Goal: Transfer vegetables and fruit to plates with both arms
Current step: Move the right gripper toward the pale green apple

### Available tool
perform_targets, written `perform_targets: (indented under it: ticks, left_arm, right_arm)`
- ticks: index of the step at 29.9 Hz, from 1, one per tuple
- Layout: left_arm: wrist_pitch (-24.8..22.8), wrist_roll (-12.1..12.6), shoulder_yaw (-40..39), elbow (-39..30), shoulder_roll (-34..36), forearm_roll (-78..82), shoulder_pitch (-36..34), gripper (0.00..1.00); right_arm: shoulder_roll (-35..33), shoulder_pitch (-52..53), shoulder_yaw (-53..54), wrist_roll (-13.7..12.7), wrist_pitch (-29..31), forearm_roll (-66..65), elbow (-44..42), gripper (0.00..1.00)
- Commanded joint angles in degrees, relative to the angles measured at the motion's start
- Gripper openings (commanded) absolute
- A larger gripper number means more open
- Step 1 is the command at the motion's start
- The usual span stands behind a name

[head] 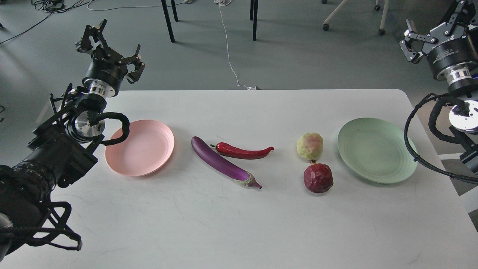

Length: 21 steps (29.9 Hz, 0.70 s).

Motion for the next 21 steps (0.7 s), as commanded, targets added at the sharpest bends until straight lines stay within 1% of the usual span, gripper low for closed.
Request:
perform_targets:
  ticks: [1, 4, 12, 21]
  left_arm:
    - [0.0, -0.3, -0.1, -1.0, 3.5, 0.0, -0.1, 0.98]
    - [0.0, -0.4, -0.3, -1.3, 4.7, 0.0, -0.1, 0.98]
    - [0.0, -0.4, -0.4, -2.7, 4.8, 0.0, -0.4, 0.98]
    - [0.0, -0.4, -0.5, -2.8, 5.0, -0.1, -0.9, 0.98]
  right_arm:
    - [0.7, 29.3, -53.7, 0.2, -5.6, -12.6, 3.7, 0.99]
    - [4.5, 34.6, -60.8, 0.2, -5.8, -13.5, 4.0, 0.99]
    - [8.8, 38.3, -64.5, 0.2, -5.5, -15.6, 4.0, 0.99]
    - [16.8, 44.0, -77.2, 0.2, -5.4, -24.6, 5.9, 0.99]
